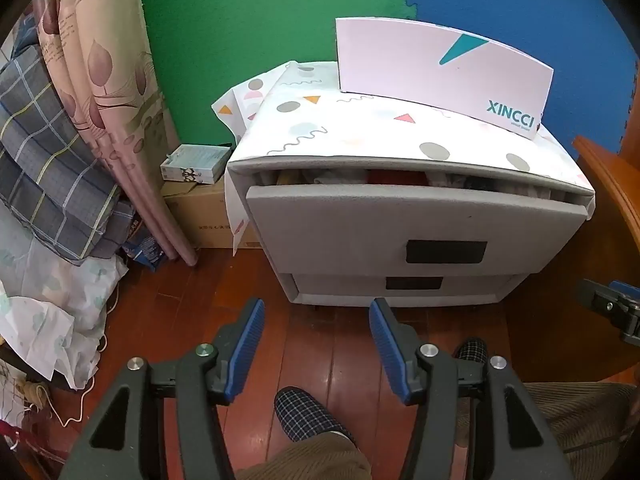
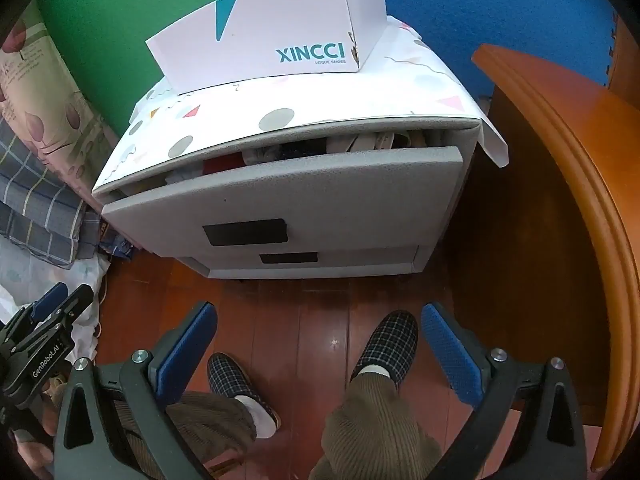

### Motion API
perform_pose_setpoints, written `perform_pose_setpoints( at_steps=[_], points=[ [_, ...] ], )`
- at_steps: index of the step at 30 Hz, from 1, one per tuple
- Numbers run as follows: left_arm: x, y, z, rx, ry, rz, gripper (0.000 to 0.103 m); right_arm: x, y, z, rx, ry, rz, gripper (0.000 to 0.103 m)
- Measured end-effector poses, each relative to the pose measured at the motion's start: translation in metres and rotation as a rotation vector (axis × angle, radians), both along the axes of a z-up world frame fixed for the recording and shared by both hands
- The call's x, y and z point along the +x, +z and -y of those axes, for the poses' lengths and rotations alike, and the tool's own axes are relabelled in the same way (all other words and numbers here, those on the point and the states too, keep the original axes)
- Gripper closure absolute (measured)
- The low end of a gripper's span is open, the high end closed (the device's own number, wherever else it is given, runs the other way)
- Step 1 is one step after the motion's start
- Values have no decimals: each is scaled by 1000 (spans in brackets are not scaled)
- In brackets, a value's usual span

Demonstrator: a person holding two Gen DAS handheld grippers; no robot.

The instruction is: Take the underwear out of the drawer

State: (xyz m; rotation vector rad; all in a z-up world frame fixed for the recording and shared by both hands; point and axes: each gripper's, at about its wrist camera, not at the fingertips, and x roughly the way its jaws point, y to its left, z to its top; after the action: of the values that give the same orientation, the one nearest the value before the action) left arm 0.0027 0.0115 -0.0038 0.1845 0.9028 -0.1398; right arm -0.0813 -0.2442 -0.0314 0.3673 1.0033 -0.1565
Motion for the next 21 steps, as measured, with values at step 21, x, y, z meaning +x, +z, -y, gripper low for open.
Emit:
perform_pose_setpoints(
  at_steps=[21],
  points=[
    [4, -1, 0, 6, 5, -12, 47, -1, 0, 1, 11, -2, 7, 1]
  ],
)
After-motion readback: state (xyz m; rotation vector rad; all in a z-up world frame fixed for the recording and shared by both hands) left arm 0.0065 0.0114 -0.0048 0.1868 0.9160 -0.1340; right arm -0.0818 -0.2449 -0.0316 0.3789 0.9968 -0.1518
